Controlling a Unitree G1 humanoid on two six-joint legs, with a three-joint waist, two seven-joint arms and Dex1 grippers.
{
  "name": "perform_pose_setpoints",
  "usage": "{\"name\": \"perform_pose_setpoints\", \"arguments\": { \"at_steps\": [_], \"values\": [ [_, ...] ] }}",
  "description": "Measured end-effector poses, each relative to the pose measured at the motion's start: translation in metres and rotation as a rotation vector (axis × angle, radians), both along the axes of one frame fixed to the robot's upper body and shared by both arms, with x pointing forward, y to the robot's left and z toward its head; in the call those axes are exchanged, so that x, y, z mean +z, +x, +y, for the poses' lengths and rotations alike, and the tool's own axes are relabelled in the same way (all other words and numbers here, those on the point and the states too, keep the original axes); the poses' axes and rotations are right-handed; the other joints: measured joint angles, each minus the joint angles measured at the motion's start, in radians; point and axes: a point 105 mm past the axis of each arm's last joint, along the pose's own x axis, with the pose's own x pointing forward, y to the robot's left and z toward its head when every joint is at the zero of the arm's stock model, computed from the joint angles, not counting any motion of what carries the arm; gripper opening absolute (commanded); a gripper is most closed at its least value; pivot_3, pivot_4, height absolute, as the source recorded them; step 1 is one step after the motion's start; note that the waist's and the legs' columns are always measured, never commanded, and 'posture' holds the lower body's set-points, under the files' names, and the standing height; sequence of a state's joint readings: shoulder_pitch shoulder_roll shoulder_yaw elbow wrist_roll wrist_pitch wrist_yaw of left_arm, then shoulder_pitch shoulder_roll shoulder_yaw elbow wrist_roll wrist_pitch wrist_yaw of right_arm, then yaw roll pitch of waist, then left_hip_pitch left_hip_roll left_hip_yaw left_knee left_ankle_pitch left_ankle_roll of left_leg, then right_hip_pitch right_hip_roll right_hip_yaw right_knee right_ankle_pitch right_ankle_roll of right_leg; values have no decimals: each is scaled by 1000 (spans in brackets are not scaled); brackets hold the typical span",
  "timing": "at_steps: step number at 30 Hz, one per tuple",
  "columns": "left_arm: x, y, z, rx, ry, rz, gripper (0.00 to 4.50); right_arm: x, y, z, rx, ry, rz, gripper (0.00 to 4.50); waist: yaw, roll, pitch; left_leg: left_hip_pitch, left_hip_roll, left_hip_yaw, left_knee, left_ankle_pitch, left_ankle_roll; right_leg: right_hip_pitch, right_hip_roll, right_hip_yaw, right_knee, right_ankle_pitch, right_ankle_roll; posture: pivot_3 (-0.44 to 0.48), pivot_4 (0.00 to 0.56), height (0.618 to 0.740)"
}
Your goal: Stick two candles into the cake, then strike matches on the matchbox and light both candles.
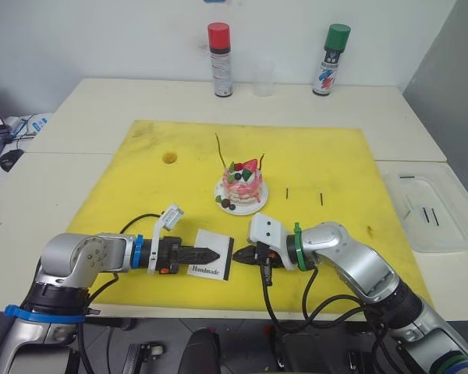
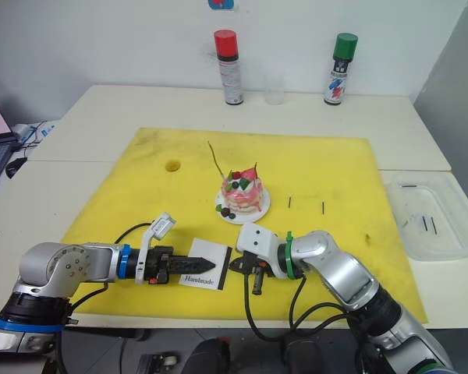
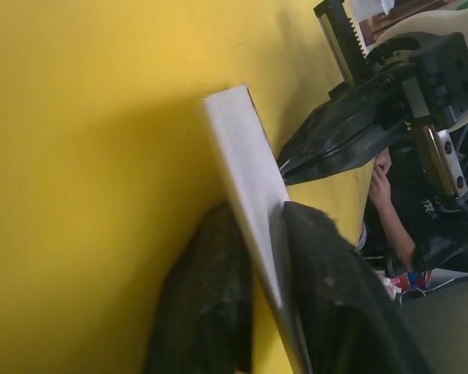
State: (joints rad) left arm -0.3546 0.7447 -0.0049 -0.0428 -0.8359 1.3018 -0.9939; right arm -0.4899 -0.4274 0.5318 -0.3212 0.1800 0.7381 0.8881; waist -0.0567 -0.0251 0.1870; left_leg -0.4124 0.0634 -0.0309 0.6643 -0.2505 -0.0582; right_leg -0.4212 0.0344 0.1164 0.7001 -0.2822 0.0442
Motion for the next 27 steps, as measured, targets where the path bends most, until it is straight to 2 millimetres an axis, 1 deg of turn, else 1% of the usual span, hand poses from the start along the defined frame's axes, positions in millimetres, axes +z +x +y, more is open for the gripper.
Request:
{"name": "perform_pose_setpoints", "arguments": {
  "at_steps": [3,6,10,13,17,20,23,27],
  "values": [
    [1,0,1,4,-4,-1,30,2,0,-1,-7,0,-5,0,0,0,0,0,0,0,0,0,0,0,0,0,0,0,0,0,150,704],
    [5,-1,2,9,-31,13,30,9,1,-5,-28,10,-18,0,0,0,0,0,0,0,0,0,0,0,0,0,0,0,0,0,150,704],
    [22,-1,3,20,-93,46,30,24,3,-18,-60,23,-43,0,0,0,0,0,0,-1,0,0,0,0,0,-1,0,0,0,0,150,704],
    [34,2,-5,34,-182,70,30,35,4,-31,-85,23,-60,0,2,0,0,-1,0,-2,0,0,0,0,0,-2,0,0,0,0,150,704],
    [37,2,-18,33,-244,91,30,45,8,-48,-124,9,-88,0,1,0,0,-2,0,-3,1,0,0,0,0,-2,-1,0,0,0,150,704],
    [40,-5,-21,10,-226,42,30,55,12,-62,-199,25,-144,0,1,0,0,-2,0,-4,-1,0,0,0,0,-3,-1,0,0,0,150,704],
    [44,-14,-23,-15,-232,-14,30,55,13,-74,-315,65,-160,0,1,0,0,-2,0,-5,-1,0,0,0,0,-4,0,0,-1,0,150,704],
    [48,-17,-22,-20,-232,-80,30,55,11,-76,-431,145,-193,0,1,0,0,-2,0,-6,0,1,-1,0,0,-4,0,0,-1,0,150,704]
  ]
}}
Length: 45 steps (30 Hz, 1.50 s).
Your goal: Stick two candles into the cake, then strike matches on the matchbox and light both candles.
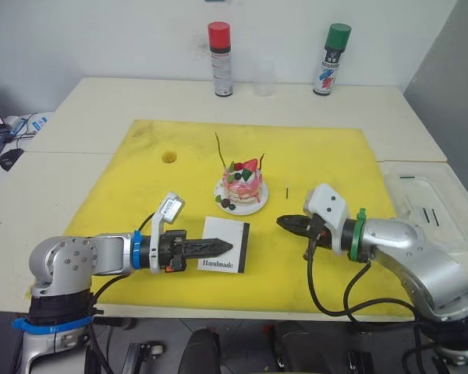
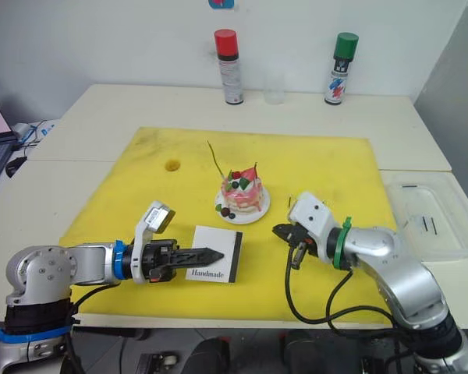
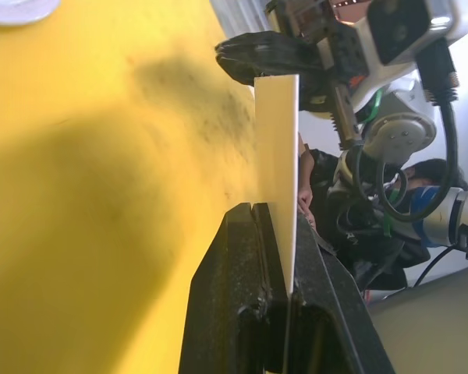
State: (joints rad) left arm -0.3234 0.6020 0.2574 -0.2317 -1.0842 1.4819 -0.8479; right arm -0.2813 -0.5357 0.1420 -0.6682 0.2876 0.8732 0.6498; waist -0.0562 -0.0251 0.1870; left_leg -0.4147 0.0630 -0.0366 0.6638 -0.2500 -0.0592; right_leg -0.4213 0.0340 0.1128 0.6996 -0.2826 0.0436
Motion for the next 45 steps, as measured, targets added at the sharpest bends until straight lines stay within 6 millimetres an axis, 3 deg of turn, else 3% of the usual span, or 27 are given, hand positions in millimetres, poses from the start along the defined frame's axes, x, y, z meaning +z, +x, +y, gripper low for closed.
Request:
{"name": "perform_pose_setpoints", "arguments": {
  "at_steps": [1,4,11,20,24,29,31,32,34,37,39,45],
  "values": [
    [0,-1,1,-1,13,-28,30,0,2,-1,-63,31,-39,0,0,0,0,0,0,0,0,0,0,0,0,0,0,0,0,0,150,704],
    [-1,-1,2,11,25,-75,0,-9,12,-3,-228,93,-82,647,0,0,0,0,0,0,0,1,-3,0,0,0,0,0,1,0,150,704],
    [6,6,3,48,15,-115,0,-13,40,5,-419,129,-166,3007,-1,0,0,0,0,0,0,4,-6,0,0,1,0,2,2,0,150,704],
    [-15,7,-3,77,35,59,0,-23,40,-2,-401,74,-160,3007,2,0,0,-1,0,-1,-1,4,-6,0,0,0,-1,2,1,0,150,704],
    [-30,18,-15,117,23,162,0,-28,31,0,-291,58,-115,3007,1,0,0,0,0,-2,0,4,-6,0,0,-1,0,2,1,0,150,704],
    [-46,22,-15,158,90,228,0,-34,16,-4,-137,-9,-54,3007,-1,0,0,0,-1,-2,0,4,-6,1,0,-1,0,2,1,0,150,704],
    [-49,23,-15,169,86,247,0,-37,11,-3,-81,-24,-23,2657,-1,1,-1,2,-1,-2,-1,4,-6,2,0,-1,0,2,1,0,150,704],
    [-50,23,-15,176,92,250,565,-38,8,-1,-51,-26,-5,2343,-2,1,-1,2,-1,-2,-1,4,-6,2,0,-1,0,2,1,0,150,704],
    [-51,24,-14,184,101,250,783,-40,5,5,-2,-33,21,1817,-3,1,-1,4,-1,-2,-1,4,-6,3,0,-1,0,2,1,0,150,704],
    [-52,24,-14,183,97,254,1720,-47,-3,18,79,-59,70,587,-3,1,-1,7,-1,-2,-1,4,-6,6,0,-1,0,2,1,0,150,704],
    [-51,25,-15,184,82,262,2219,-49,-6,24,112,-72,86,9,-4,1,-1,9,-1,-2,-1,4,-6,9,0,-1,-1,2,1,0,150,704],
    [-52,26,-11,195,52,301,2219,-56,-3,35,168,-143,122,9,-10,1,-1,16,-1,-2,-2,4,-6,15,1,-1,-1,1,-2,0,150,704]
  ]
}}
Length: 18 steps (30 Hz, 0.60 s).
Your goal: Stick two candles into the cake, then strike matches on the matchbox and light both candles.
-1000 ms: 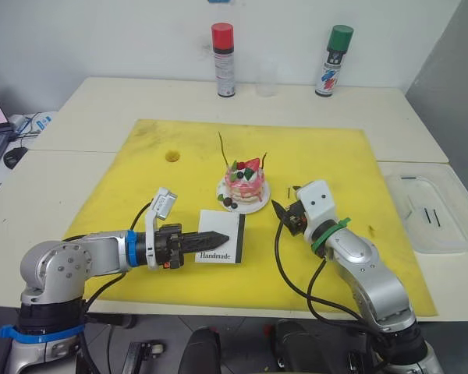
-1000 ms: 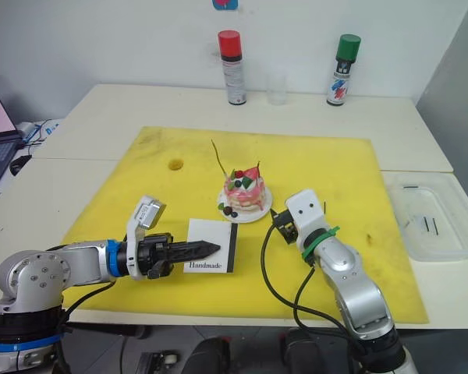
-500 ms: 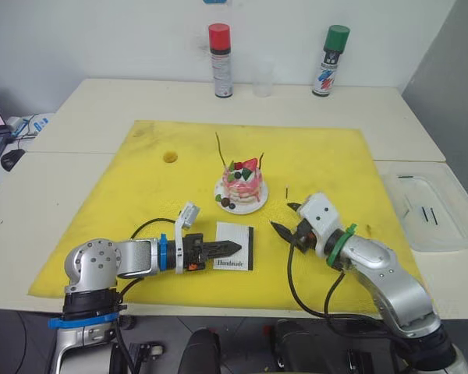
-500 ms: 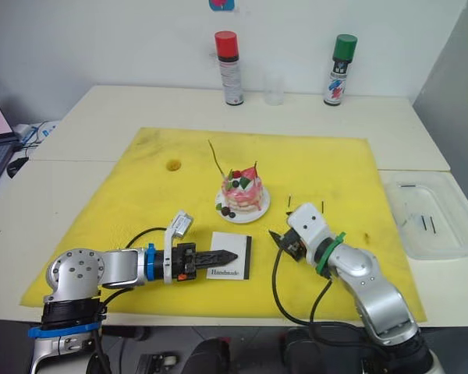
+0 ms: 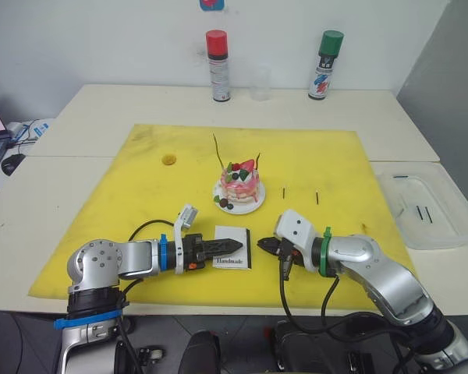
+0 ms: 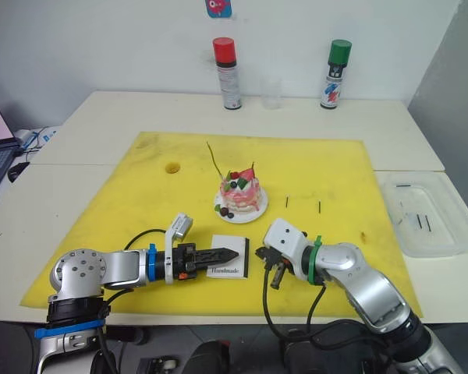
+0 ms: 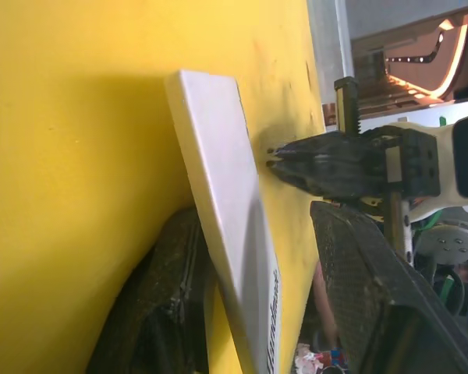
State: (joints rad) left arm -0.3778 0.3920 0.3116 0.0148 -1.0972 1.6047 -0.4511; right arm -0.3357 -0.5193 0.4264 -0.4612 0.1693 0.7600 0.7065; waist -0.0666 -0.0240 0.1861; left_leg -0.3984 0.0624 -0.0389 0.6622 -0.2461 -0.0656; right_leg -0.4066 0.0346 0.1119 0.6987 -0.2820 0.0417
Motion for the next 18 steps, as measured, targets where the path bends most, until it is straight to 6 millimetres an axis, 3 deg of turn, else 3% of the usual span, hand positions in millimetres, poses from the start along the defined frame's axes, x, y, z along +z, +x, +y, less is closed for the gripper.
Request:
{"name": "perform_pose_setpoints", "arguments": {
  "at_steps": [18],
  "values": [
    [-1,-2,2,7,-4,8,2219,3,2,26,69,6,-8,9,-17,0,0,0,0,0,-1,0,0,0,0,0,-1,1,2,0,150,704]
  ]
}}
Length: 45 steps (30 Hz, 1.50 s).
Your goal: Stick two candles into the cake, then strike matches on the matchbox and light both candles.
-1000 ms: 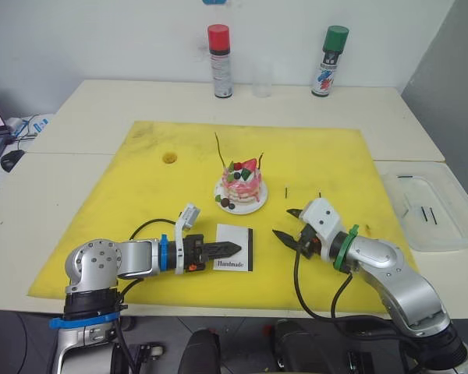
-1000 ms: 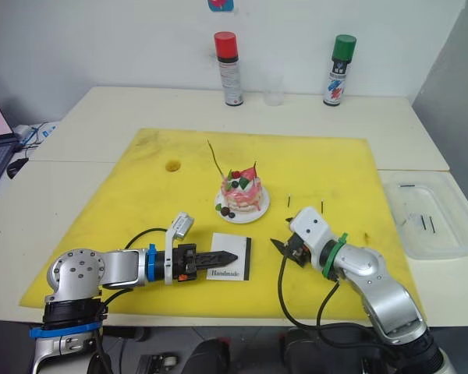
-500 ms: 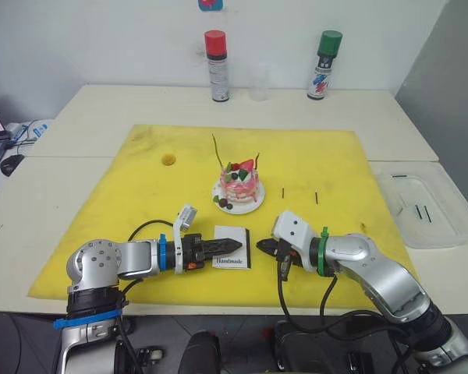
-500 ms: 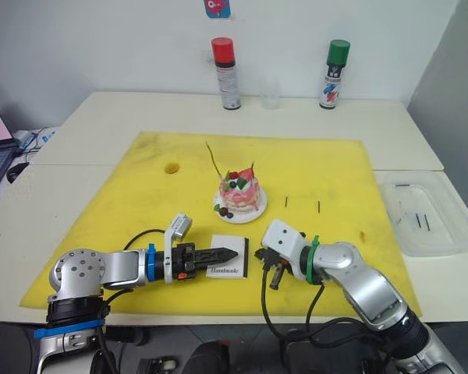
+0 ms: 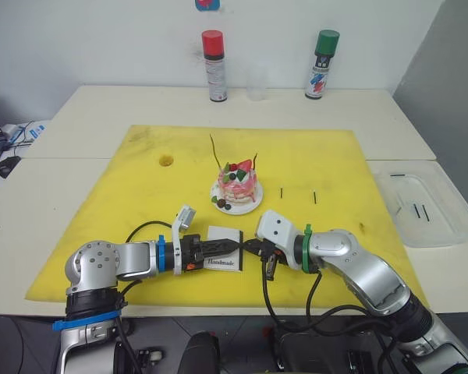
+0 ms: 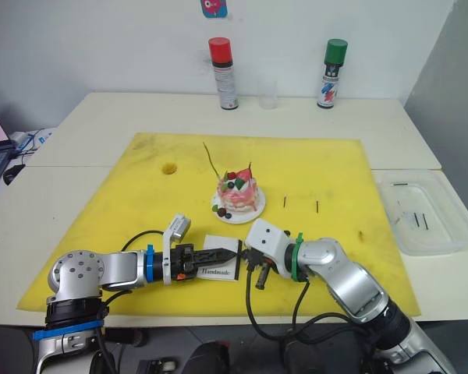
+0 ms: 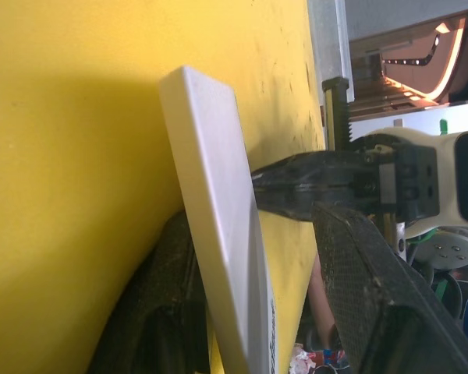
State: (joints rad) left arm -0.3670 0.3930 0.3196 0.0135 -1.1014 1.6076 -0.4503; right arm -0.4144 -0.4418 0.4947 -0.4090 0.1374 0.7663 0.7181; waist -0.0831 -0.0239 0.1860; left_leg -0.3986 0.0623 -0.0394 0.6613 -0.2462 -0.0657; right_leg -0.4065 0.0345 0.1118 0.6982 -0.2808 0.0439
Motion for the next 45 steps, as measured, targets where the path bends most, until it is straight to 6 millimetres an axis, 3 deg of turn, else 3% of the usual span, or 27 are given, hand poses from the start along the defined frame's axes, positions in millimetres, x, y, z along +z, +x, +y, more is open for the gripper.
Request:
{"name": "perform_pose_setpoints", "arguments": {
  "at_steps": [1,4,10,14,18,23,30,35,40,45],
  "values": [
    [0,0,0,-1,2,-1,2219,-1,0,0,-3,-3,5,9,0,0,0,0,0,0,0,0,0,0,0,0,0,0,0,0,150,704],
    [-2,-1,1,3,23,-7,1628,-2,1,-1,-10,-7,11,0,0,0,0,0,0,0,-1,0,0,0,0,0,-1,0,0,0,150,704],
    [-7,2,3,20,62,-24,23,-1,3,-3,-26,-12,12,0,-2,0,0,1,0,0,-1,0,0,0,0,0,0,-2,-3,0,150,704],
    [-8,2,3,27,54,-31,23,5,7,-5,-59,8,-7,0,-3,0,0,1,0,0,-1,0,0,0,0,1,-1,-2,-4,0,150,704],
    [-4,1,5,28,15,-38,23,29,12,-12,-112,75,-76,0,-5,0,0,1,0,0,-1,0,0,-1,0,1,-1,-2,-4,0,150,704],
    [10,-5,14,32,-77,-41,23,39,15,-32,-262,153,-131,0,-7,0,0,-2,0,1,-4,0,0,-6,0,1,-1,-1,-2,0,150,704],
    [20,-5,22,69,-80,-73,0,31,43,-42,-554,214,-237,2322,-4,-1,0,-5,0,3,-16,3,-5,-14,0,3,-1,-2,-3,0,150,704],
    [19,-4,21,85,-79,-75,0,20,61,-37,-683,240,-228,2322,-3,-1,0,-6,0,4,-16,3,-5,-14,0,4,-2,-2,-3,0,150,704],
    [21,-4,19,89,-82,-77,0,8,77,-44,-808,260,-186,2322,-2,-1,0,-7,0,4,-16,3,-5,-14,0,3,-2,-2,-3,0,150,704],
    [20,-5,17,94,-83,-77,0,5,82,-48,-885,321,-129,2161,-1,-1,0,-7,0,3,-16,3,-5,-14,0,3,-2,-2,-3,0,150,704]
  ]
}}
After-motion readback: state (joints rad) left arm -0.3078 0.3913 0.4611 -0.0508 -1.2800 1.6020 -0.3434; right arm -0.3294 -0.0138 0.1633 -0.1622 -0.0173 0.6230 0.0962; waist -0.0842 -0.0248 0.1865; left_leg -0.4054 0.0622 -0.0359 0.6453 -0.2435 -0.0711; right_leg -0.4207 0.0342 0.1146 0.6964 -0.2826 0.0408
